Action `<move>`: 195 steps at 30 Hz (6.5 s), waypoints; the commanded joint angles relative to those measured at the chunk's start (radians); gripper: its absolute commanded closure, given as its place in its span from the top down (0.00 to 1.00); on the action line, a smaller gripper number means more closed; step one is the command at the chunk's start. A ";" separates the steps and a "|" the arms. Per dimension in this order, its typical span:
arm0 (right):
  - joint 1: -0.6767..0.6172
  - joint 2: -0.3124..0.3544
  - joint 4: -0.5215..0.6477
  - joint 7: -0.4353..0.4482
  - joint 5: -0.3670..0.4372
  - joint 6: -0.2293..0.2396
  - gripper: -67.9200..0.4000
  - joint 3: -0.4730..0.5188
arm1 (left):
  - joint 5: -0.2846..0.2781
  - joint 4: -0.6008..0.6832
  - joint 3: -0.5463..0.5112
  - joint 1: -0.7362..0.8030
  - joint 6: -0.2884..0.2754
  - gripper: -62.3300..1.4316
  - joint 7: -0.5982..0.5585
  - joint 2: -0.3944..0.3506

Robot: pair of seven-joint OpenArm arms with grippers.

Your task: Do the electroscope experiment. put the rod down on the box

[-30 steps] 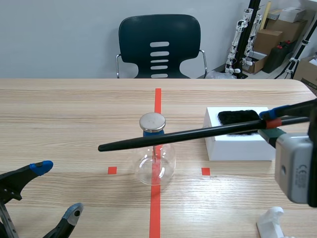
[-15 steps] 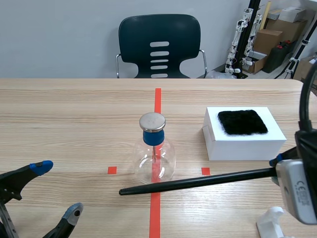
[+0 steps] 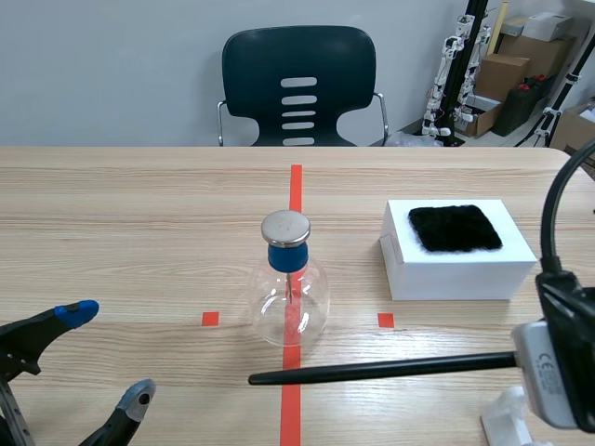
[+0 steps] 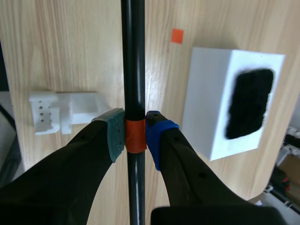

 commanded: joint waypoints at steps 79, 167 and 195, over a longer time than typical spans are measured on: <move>0.360 -0.435 -0.467 0.146 -0.476 0.080 0.02 -0.368 | -0.007 0.005 0.000 0.002 0.002 1.00 -0.018 0.004; -0.075 -0.335 -0.060 0.304 0.163 0.004 1.00 0.364 | -0.006 0.005 0.000 0.002 0.002 1.00 -0.017 0.004; -0.075 -0.334 -0.060 0.301 0.162 0.004 1.00 0.364 | -0.006 0.005 0.000 0.002 0.002 1.00 -0.017 0.004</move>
